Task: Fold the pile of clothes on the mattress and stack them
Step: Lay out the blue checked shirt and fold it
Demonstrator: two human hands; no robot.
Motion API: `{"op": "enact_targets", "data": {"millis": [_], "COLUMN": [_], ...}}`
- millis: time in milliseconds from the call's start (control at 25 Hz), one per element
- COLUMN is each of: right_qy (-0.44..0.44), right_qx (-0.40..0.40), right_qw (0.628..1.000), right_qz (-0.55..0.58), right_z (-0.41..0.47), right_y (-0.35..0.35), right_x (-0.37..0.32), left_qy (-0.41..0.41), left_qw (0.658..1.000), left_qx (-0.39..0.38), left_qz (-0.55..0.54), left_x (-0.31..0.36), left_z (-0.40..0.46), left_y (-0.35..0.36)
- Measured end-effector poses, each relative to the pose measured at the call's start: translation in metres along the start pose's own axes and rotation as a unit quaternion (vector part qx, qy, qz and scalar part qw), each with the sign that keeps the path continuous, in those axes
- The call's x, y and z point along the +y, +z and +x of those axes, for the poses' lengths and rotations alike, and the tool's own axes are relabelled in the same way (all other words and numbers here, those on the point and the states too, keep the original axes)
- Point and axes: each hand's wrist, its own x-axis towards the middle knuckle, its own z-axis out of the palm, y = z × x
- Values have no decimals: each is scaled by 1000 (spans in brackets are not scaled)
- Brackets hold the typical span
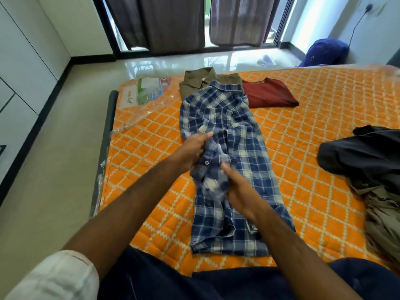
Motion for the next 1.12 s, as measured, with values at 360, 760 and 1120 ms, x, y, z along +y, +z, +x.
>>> {"op": "enact_targets", "data": {"millis": [360, 760, 1120], "right_qy": [67, 92, -67], "right_qx": [97, 73, 118], "right_qw": [991, 903, 820], "right_qz": [-69, -413, -557], "right_z": [-56, -63, 110], "right_y": [-44, -71, -33], "right_x": [40, 51, -54], "left_qy": [-99, -39, 25], "left_qw": [983, 984, 961], "left_qx": [146, 156, 218], "left_qz": [41, 78, 169], "left_x": [-91, -96, -22], "left_z": [-17, 5, 111], "left_y": [-18, -34, -84]}}
